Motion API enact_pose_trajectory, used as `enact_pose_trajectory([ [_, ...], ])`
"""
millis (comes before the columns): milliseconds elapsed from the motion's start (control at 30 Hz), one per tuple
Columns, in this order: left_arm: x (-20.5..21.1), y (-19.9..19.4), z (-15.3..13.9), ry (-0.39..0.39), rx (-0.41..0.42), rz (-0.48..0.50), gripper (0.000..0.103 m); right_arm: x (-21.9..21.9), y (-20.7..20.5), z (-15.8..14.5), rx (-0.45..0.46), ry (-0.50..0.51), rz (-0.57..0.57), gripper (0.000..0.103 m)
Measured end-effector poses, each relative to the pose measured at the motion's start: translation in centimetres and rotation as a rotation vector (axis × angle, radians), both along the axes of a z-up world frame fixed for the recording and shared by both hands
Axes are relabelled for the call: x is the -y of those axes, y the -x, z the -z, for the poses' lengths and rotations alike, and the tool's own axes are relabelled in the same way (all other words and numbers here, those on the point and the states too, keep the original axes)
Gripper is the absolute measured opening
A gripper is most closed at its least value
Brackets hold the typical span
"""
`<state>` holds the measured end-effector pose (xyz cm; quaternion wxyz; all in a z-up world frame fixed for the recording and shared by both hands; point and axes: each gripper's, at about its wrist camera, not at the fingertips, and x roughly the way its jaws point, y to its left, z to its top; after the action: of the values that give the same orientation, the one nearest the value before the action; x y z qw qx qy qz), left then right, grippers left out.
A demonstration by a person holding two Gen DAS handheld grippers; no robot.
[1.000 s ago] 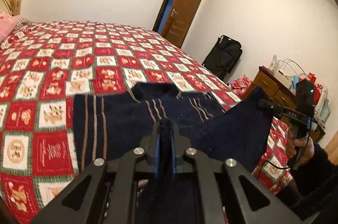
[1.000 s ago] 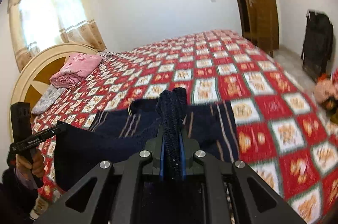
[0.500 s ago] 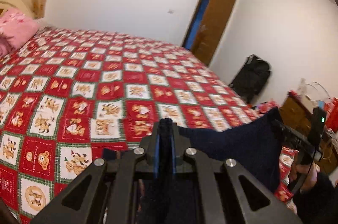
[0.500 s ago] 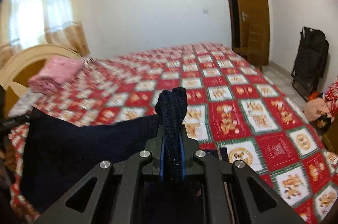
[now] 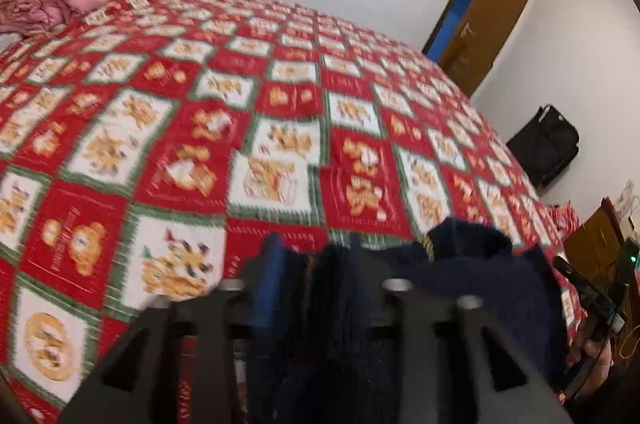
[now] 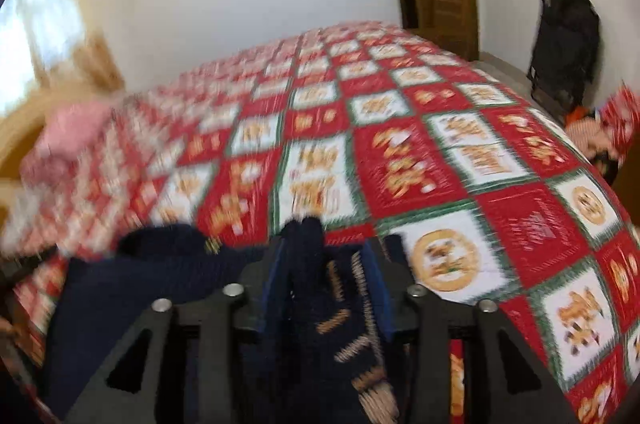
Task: Fold small clothes
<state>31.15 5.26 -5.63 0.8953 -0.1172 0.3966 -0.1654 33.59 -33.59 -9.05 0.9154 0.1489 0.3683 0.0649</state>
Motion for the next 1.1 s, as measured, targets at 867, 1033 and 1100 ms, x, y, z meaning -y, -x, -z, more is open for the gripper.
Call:
enact_pose_trajectory([
  [867,4.1,12.7,2.8,-0.282,-0.018,0.071,0.059,-2.1,13.9,5.0,-0.107,0.280,-0.034,0.010],
  [1033,4.1,13.0,3.0,-0.326,0.005,0.052,0.061,-0.7,15.3,5.8,-0.127,0.208,0.038,0.010],
  [1100,4.1,13.0,3.3,-0.348,0.013,0.044,0.063,-1.0,15.9,5.8,-0.125,0.242,0.039,0.010],
])
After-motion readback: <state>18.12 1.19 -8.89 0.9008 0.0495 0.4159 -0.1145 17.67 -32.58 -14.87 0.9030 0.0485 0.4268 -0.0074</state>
